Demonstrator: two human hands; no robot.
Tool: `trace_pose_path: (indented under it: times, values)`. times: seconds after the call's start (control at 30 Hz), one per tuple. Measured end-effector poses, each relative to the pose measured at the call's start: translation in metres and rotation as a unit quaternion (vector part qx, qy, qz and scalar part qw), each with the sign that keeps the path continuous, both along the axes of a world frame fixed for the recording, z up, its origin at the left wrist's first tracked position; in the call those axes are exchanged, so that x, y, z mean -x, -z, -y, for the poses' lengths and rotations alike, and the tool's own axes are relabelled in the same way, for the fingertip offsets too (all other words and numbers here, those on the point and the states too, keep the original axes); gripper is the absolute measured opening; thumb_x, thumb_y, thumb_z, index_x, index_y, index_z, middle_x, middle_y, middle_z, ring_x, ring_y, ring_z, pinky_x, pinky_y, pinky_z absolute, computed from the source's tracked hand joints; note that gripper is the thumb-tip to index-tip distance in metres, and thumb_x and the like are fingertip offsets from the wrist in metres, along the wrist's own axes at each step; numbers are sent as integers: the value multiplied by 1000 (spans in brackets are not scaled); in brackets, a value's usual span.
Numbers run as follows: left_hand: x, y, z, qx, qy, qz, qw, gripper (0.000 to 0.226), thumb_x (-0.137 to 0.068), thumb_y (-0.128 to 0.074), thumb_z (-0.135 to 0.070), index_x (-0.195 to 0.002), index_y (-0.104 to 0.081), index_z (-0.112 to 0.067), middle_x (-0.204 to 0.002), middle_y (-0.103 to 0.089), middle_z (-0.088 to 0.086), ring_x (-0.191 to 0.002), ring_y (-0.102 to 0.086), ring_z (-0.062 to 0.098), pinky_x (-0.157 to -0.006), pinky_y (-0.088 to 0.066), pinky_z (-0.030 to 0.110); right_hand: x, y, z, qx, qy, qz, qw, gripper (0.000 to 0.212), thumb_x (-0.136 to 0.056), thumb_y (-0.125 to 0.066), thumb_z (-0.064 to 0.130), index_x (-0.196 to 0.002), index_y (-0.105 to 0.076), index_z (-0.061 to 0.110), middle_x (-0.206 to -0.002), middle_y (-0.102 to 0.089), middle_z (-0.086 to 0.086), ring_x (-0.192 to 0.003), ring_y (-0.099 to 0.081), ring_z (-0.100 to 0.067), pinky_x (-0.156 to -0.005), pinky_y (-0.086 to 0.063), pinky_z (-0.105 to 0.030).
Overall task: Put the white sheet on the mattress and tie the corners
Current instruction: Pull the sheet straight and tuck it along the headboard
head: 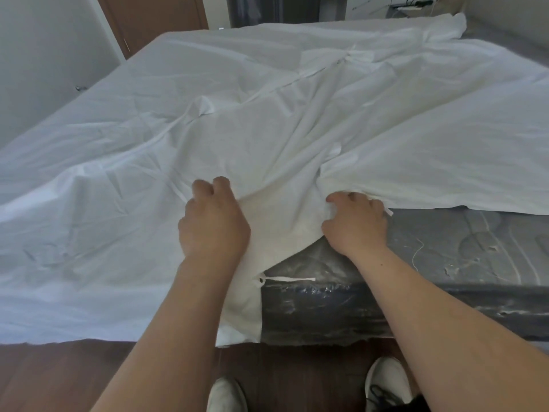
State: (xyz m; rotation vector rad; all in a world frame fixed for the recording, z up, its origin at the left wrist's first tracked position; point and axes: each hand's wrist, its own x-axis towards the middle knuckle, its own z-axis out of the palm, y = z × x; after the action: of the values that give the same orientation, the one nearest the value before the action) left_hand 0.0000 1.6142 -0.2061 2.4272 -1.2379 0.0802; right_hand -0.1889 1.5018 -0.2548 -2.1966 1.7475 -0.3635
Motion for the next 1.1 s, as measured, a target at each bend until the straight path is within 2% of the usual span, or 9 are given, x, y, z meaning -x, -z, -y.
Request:
trace_pose_path:
  times: [0.13, 0.3, 0.43, 0.53, 0.63, 0.73, 0.87, 0.93, 1.1]
  values:
    - [41, 3, 5, 101, 174, 150, 968, 34, -76, -64, -15, -110, -69, -16, -105, -63, 8, -95, -57, 36, -72, -40, 41, 17, 6, 9, 23, 68, -22, 997, 45, -94, -54, 53, -133, -58, 31, -137, -56, -7, -125, -46, -38, -97, -42, -46]
    - [81, 25, 2, -159, 263, 150, 940, 47, -90, -53, -65, -112, -65, -26, -111, -60, -3, -105, -55, 25, -86, -37, 45, 23, 14, 13, 82, 67, -7, 994, 15, -99, -51, 31, -100, -66, 29, -115, -61, -6, -109, -49, -36, -78, -37, -38]
    - [84, 29, 4, -172, 231, 164, 944, 12, -92, -62, -25, -102, -66, -21, -95, -48, -2, -96, -55, 26, -80, -33, 42, 27, 10, 12, 71, 56, 2, 996, 26, -103, -43, 29, -102, -66, 17, -120, -52, -12, -113, -46, -37, -89, -41, -44]
    - [90, 29, 4, -149, 232, 154, 949, 20, -78, -61, -7, -94, -65, -18, -97, -53, 0, -101, -55, 28, -86, -36, 45, 37, -2, 12, 8, 20, 180, 983, 31, -99, -42, 18, -72, -51, 6, -82, -53, -12, -74, -50, -22, -64, -43, -39]
    - [104, 37, 2, -27, 249, 131, 959, 22, -78, -64, -24, -96, -66, -11, -116, -64, 6, -102, -60, 32, -86, -41, 48, 51, -30, -3, -183, 56, 535, 823, 24, -93, -38, 7, -79, -57, 4, -79, -66, -7, -74, -65, -20, -77, -62, -43]
    - [122, 29, 0, -21, 231, 90, 969, 69, -85, -47, -77, -119, -55, -17, -112, -62, -1, -92, -62, 24, -78, -49, 44, 72, -50, -20, -297, 22, 682, 668, 24, -92, -42, -1, -77, -60, 8, -81, -69, -7, -84, -67, -23, -83, -59, -39]
    - [140, 16, -5, 41, 268, 47, 961, 27, -94, -57, -38, -116, -57, -21, -95, -66, -4, -80, -64, 24, -68, -45, 36, 104, -61, -40, -346, -48, 680, 644, 28, -100, -49, 17, -119, -65, 4, -120, -69, -16, -114, -66, -30, -93, -56, -41]
    - [149, 7, -9, 82, 274, -44, 957, 7, -100, -54, -23, -96, -58, -21, -78, -60, -7, -70, -58, 19, -62, -37, 33, 120, -64, -47, -347, -43, 686, 638, 28, -99, -51, 22, -115, -69, 7, -128, -66, -17, -123, -62, -30, -94, -56, -40]
    - [175, -9, -26, 61, 364, -117, 922, 22, -110, -41, -33, -94, -51, -22, -73, -51, -9, -67, -50, 10, -62, -35, 31, 148, -60, -54, -328, 69, 727, 599, 32, -99, -59, 36, -119, -67, 12, -132, -66, -9, -121, -66, -27, -94, -57, -43]
